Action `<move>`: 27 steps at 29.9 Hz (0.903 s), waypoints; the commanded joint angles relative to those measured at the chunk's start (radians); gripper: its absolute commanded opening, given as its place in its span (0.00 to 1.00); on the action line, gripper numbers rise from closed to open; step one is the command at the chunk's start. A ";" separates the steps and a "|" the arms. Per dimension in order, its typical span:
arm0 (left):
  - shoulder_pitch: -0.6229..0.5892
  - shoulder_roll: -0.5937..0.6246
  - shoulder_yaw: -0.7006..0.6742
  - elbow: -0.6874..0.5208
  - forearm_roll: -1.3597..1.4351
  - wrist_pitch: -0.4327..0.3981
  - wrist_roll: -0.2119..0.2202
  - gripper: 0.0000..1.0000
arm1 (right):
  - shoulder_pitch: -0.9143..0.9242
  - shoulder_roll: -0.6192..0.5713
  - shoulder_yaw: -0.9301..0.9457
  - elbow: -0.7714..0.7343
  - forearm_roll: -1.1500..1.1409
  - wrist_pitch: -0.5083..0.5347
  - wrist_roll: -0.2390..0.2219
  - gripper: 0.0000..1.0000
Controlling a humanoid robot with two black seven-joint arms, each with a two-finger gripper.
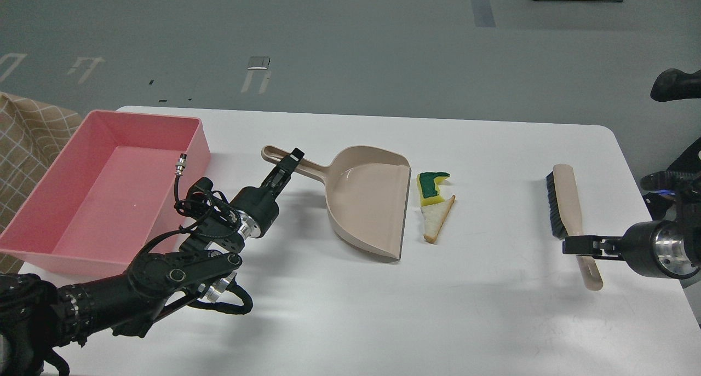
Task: Sweep and dump garbage into bin
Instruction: 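Grasp the brush handle with the right gripper and lift it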
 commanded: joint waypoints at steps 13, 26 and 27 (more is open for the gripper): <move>0.000 -0.003 0.000 0.000 -0.001 0.000 0.000 0.00 | -0.008 0.005 -0.006 0.000 0.003 0.000 -0.003 0.38; 0.000 -0.002 0.000 0.002 -0.001 0.000 0.000 0.00 | -0.008 0.008 0.003 0.000 0.006 0.000 -0.001 0.07; 0.000 -0.002 0.000 0.002 -0.001 0.000 0.000 0.00 | -0.008 0.008 0.005 0.000 0.006 0.000 -0.001 0.06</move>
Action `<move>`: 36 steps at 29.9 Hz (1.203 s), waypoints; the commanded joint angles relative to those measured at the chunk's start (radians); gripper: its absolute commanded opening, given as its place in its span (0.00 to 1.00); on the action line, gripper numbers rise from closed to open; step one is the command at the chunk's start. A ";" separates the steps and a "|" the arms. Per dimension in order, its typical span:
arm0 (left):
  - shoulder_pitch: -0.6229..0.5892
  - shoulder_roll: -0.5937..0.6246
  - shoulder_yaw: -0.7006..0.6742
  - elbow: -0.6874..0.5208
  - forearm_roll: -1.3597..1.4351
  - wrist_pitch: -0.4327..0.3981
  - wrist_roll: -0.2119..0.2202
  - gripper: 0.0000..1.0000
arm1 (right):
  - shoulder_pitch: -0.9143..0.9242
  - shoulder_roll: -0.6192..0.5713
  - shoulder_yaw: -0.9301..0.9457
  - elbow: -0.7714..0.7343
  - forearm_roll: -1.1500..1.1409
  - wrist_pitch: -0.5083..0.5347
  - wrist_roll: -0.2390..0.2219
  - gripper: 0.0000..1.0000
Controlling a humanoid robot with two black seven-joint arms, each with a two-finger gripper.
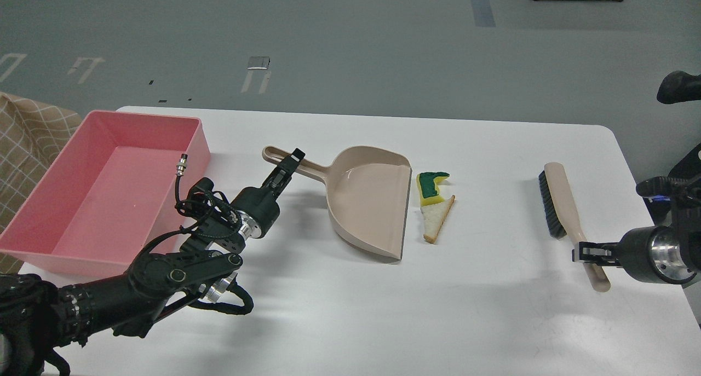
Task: Sweep and dump garbage into bin
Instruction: 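Grasp the brush handle with the right gripper and lift it, then sweep the sponge and stick into the dustpan with the brush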
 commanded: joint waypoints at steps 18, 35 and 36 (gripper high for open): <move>-0.002 0.000 0.000 0.000 0.000 0.000 0.000 0.00 | -0.001 0.061 0.054 0.080 0.119 0.000 -0.068 0.00; -0.005 0.002 0.000 0.000 0.000 0.000 0.000 0.00 | -0.012 0.268 0.065 0.023 0.149 0.000 -0.095 0.01; -0.006 0.002 0.000 0.000 0.000 0.000 0.000 0.00 | -0.012 0.278 0.067 0.017 0.149 0.000 -0.095 0.01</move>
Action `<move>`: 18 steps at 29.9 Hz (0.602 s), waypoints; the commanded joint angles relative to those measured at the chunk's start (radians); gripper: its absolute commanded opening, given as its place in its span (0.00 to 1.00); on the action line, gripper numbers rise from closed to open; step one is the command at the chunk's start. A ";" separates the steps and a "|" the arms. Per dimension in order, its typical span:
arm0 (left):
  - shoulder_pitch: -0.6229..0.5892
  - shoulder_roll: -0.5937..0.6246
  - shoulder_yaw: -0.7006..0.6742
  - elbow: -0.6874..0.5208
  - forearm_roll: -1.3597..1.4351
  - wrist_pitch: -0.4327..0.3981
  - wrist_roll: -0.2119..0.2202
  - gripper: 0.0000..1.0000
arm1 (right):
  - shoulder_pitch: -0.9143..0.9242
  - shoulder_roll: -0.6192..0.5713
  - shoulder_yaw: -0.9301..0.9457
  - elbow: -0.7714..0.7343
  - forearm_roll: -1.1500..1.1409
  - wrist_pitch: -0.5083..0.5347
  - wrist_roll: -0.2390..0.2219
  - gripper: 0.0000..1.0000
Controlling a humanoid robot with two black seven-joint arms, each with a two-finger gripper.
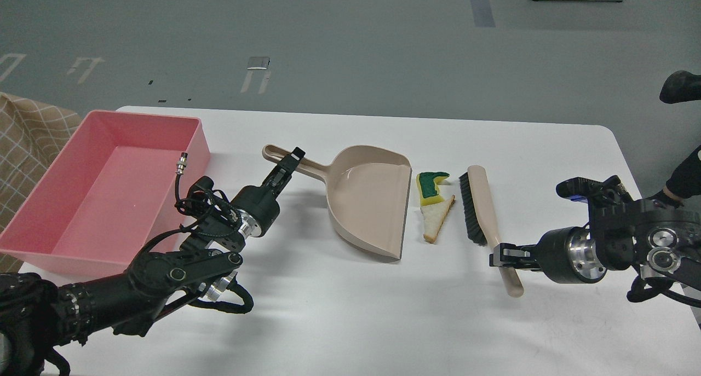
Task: Sweep and dump garbage into bin
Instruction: 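Sweep the sponge and stick into the dustpan with the brush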
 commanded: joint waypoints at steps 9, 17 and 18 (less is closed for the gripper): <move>-0.002 0.002 0.000 -0.009 0.000 0.000 0.000 0.00 | -0.003 0.191 0.048 -0.093 0.005 0.000 0.001 0.01; -0.003 0.001 -0.002 -0.011 0.000 0.000 0.000 0.00 | -0.001 0.352 0.077 -0.130 0.019 -0.034 -0.002 0.01; -0.003 0.001 -0.002 -0.011 0.000 0.000 0.000 0.00 | -0.001 0.363 0.082 -0.133 0.022 -0.036 -0.002 0.01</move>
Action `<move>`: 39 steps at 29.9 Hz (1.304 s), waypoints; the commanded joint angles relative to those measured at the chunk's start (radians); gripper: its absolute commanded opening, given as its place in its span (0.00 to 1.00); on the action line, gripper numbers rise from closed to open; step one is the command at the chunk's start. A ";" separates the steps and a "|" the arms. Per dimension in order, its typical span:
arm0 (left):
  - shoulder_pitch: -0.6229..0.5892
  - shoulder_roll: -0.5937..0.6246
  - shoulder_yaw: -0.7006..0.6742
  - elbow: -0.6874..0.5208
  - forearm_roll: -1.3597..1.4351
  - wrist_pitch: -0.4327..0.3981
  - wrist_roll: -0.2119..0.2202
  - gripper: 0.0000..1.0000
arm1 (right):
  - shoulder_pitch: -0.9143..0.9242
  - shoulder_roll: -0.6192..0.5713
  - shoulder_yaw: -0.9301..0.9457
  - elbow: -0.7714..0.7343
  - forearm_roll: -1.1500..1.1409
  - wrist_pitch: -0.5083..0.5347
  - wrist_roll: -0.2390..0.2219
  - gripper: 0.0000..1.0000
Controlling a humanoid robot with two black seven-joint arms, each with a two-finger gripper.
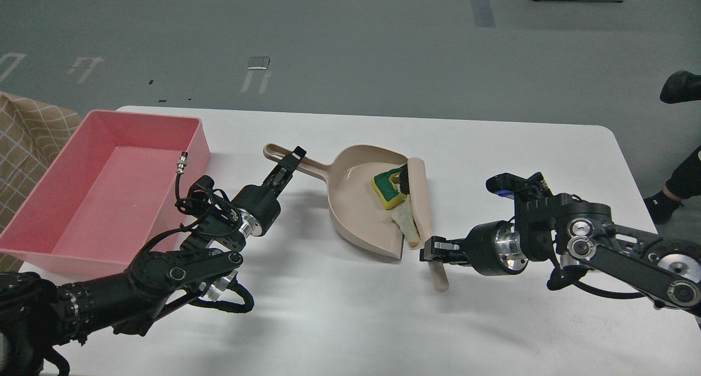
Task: Sweep and dump garbage into bin
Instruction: 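Sweep the sponge and stick into the dustpan with the brush, then lift the dustpan with the left gripper and carry it over the pink bin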
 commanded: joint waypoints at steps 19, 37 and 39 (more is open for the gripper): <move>-0.009 -0.003 -0.029 -0.006 -0.095 0.000 0.000 0.00 | 0.020 -0.106 0.096 0.066 0.040 0.010 -0.018 0.03; -0.009 -0.018 -0.158 -0.041 -0.224 0.000 0.000 0.00 | 0.012 -0.307 0.192 0.084 0.100 0.025 -0.009 0.03; -0.014 -0.015 -0.175 -0.044 -0.229 0.000 0.000 0.00 | 0.009 -0.346 0.196 0.084 0.100 0.025 -0.007 0.03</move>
